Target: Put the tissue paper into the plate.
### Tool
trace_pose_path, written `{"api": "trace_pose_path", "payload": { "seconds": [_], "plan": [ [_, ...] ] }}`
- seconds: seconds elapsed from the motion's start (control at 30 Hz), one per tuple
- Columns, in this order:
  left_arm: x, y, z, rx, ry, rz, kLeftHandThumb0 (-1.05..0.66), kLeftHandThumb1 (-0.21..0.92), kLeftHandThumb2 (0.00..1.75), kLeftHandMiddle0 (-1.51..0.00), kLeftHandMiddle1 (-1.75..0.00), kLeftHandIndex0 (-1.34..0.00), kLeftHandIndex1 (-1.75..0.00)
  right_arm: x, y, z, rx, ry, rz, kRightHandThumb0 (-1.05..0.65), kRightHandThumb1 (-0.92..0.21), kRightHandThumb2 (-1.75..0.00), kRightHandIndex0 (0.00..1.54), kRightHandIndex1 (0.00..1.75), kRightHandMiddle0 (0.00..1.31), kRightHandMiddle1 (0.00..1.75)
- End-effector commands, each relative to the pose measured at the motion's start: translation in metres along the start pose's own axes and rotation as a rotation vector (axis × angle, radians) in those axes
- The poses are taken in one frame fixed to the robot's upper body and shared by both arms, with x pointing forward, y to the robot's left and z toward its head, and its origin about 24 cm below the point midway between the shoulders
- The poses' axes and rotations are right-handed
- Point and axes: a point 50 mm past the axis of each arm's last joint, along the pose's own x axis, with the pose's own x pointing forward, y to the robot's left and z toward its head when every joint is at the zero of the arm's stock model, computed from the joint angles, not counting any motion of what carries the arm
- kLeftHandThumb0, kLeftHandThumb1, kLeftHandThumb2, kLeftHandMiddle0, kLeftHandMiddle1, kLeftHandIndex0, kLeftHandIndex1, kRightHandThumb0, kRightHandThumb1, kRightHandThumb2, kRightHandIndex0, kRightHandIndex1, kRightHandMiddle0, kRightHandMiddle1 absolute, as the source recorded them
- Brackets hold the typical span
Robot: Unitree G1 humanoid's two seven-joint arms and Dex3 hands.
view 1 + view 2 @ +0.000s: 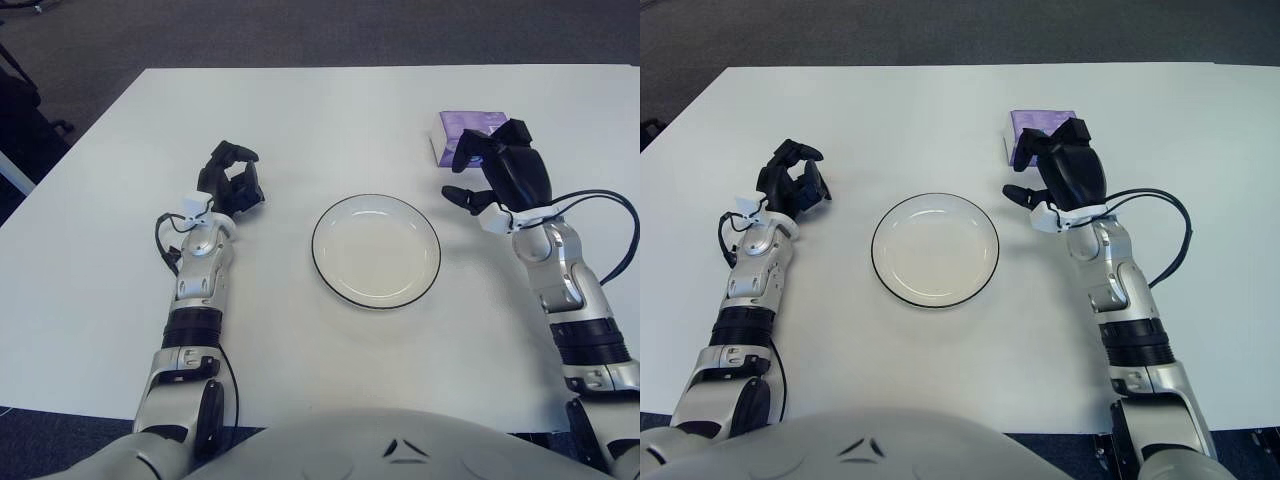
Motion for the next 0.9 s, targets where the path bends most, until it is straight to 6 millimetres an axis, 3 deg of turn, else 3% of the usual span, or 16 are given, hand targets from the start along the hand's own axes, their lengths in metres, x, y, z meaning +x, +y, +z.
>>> {"api": "trace_pose_path", "payload": {
  "seconds": [0.0, 0.13, 0.23, 0.33, 0.63, 0.87],
  "plan": [
    [-0.031, -0.002, -0.045, -0.044, 0.175, 0.036, -0.41, 0.56, 1.02, -1.06, -1.75, -0.43, -1.75, 0.006, -0.005, 0.002, -0.029, -0.065, -0.030, -0.39, -0.68, -0.80, 0.33, 1.73, 0.38, 1.69],
    [-0.031, -0.002, -0.045, -0.036, 0.174, 0.034, -0.41, 0.56, 1.02, -1.05, -1.75, -0.43, -1.75, 0.013, -0.008, 0.000, -0.038, -0.119, -0.042, -0.38, -0.73, -0.70, 0.25, 1.55, 0.37, 1.66],
    [-0.031, -0.001, -0.045, -0.030, 0.176, 0.032, -0.41, 0.56, 1.01, -1.04, -1.75, -0.43, -1.75, 0.020, -0.010, -0.009, -0.061, -0.128, -0.032, -0.55, -0.62, -0.75, 0.21, 1.36, 0.13, 1.56],
    [-0.032, -0.002, -0.045, -0.026, 0.177, 0.030, -0.41, 0.56, 1.01, -1.04, -1.75, -0.43, -1.75, 0.026, -0.012, -0.022, -0.103, -0.129, -0.012, -0.64, -0.60, -0.76, 0.17, 1.24, 0.04, 1.46],
    [-0.032, -0.001, -0.044, -0.020, 0.178, 0.029, -0.41, 0.56, 1.01, -1.05, -1.75, -0.43, -1.75, 0.038, -0.019, -0.033, -0.188, -0.179, 0.031, -0.87, -0.76, -0.48, 0.04, 0.86, 0.00, 0.99],
    [-0.033, -0.001, -0.044, -0.021, 0.176, 0.028, -0.41, 0.56, 1.02, -1.06, -1.75, -0.43, -1.75, 0.048, -0.026, -0.039, -0.206, -0.197, 0.046, -0.96, -0.86, -0.35, 0.01, 0.79, 0.00, 0.89]
  ]
}}
